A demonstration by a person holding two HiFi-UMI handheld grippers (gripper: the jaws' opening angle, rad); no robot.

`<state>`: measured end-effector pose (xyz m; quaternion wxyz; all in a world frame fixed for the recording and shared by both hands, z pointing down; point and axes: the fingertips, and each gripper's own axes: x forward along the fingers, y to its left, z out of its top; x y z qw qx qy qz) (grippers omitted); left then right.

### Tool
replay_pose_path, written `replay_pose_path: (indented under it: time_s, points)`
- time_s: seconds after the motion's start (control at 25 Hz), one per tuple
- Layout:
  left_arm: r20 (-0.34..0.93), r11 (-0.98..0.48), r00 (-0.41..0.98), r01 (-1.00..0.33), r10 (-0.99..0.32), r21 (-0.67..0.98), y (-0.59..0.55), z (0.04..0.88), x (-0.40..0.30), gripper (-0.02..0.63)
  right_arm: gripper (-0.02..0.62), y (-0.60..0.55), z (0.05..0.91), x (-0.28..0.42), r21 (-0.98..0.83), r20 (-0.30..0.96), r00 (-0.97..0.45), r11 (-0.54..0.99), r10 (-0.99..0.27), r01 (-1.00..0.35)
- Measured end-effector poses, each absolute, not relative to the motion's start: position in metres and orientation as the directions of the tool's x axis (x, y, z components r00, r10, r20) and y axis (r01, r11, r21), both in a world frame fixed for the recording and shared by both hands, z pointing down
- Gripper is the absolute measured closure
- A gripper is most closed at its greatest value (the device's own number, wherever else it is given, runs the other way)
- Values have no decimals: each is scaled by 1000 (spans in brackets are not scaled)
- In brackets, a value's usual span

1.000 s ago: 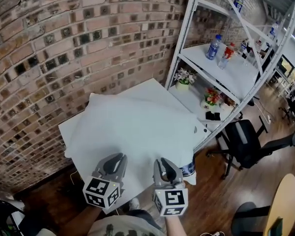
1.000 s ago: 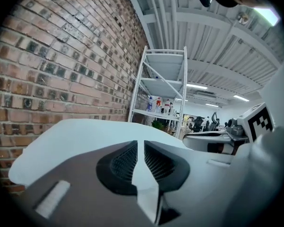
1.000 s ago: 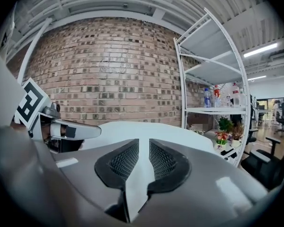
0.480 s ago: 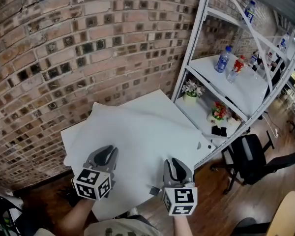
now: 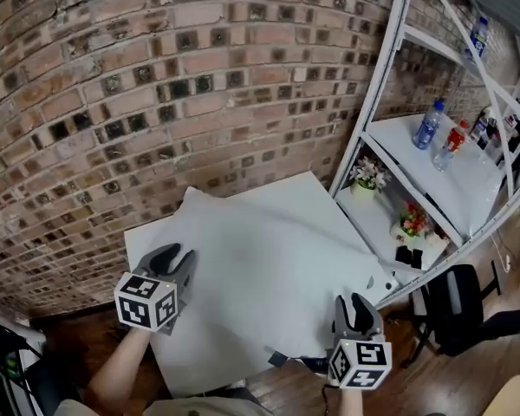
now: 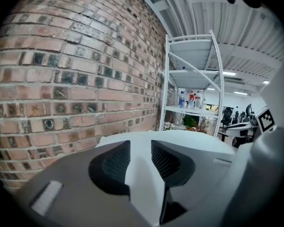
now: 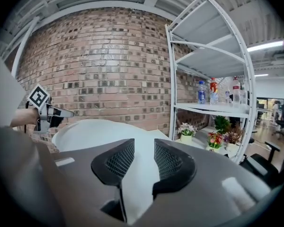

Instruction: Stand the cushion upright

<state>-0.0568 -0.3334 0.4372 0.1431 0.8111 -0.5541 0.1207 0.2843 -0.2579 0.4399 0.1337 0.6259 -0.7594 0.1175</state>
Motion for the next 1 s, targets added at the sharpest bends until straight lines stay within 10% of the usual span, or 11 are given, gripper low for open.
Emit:
replay_pose_path:
  time_s: [0.72,1.0]
  points:
    - [697,-482,575,-798,-428,362,-439,524,-118,227,207,-292,513,361,-432,545,-291,35,-786,-901]
    - [771,-474,594,-760,-230,444,-438,537,-118,224,189,-310,542,349,-616,571,-430,-20,-699,-787]
